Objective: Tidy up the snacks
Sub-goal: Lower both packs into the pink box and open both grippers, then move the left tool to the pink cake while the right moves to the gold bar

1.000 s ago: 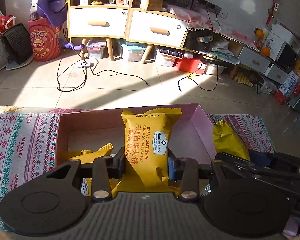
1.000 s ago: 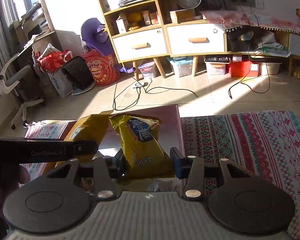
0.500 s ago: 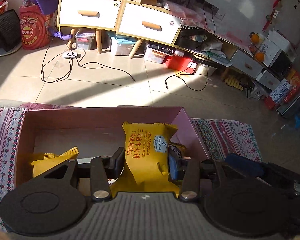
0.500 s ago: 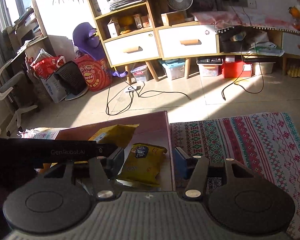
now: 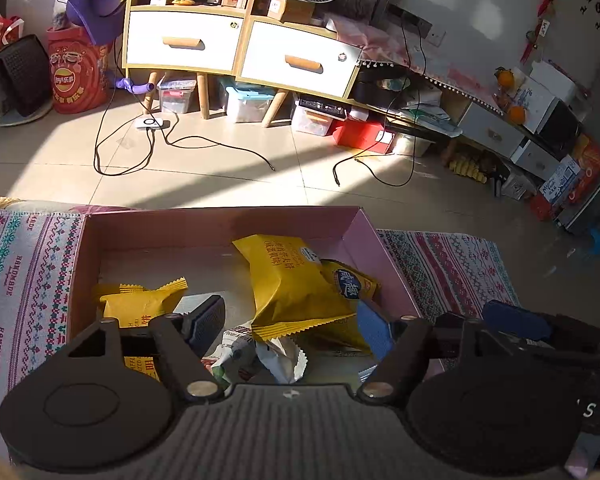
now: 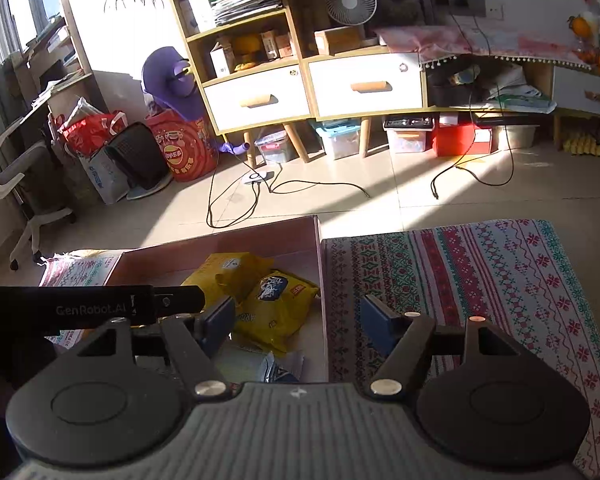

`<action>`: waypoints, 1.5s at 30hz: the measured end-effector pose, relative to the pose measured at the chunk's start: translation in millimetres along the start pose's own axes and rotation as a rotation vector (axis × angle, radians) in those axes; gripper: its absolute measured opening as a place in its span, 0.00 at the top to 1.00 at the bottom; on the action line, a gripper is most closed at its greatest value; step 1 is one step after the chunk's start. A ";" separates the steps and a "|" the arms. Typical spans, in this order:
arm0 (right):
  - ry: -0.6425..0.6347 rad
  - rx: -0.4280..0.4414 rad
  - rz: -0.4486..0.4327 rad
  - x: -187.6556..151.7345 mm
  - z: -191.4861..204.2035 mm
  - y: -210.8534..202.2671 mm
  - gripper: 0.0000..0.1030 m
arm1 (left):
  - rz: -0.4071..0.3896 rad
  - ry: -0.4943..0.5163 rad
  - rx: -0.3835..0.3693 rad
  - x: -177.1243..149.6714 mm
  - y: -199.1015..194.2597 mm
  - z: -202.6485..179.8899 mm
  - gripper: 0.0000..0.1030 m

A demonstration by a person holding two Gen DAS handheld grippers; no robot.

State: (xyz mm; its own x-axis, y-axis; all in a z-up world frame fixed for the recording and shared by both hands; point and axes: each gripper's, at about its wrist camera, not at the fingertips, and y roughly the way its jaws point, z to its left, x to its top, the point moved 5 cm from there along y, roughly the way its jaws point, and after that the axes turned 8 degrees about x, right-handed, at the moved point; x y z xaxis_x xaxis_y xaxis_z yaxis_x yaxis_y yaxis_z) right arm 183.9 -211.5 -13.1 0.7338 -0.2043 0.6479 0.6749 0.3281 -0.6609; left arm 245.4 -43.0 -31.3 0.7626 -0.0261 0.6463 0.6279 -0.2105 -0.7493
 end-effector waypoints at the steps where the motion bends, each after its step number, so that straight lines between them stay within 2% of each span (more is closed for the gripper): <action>1: -0.002 -0.007 0.000 -1.1 -0.4 -3.7 0.33 | -0.008 0.008 0.007 -2.1 -4.4 1.0 0.24; 11: -0.027 -0.021 0.027 -15.1 8.0 -31.3 0.24 | -0.042 0.068 0.057 -29.6 -47.1 12.8 0.12; 17: -0.037 -0.012 0.065 -26.9 16.1 -44.7 0.17 | -0.010 0.083 0.056 -51.4 -64.3 20.3 0.11; 24: -0.063 -0.007 0.108 -44.1 26.6 -55.9 0.12 | 0.009 0.113 0.056 -78.9 -80.2 22.2 0.05; 33: -0.079 -0.015 0.186 -72.0 31.2 -62.7 0.09 | 0.044 0.140 0.058 -115.5 -89.6 21.0 0.02; 40: -0.168 -0.088 0.235 -92.8 27.1 -60.1 0.09 | 0.078 0.159 0.068 -137.0 -84.6 20.6 0.02; 45: -0.159 -0.113 0.265 -98.8 15.6 -52.0 0.09 | 0.104 0.149 0.090 -143.1 -73.3 24.7 0.02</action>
State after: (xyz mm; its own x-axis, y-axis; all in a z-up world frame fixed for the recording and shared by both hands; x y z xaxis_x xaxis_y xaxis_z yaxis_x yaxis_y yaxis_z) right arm 75.1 -194.0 -36.8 0.8696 0.0238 0.4931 0.4732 0.2446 -0.8463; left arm 94.1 0.3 -72.4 0.7970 -0.1884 0.5739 0.5633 -0.1109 -0.8188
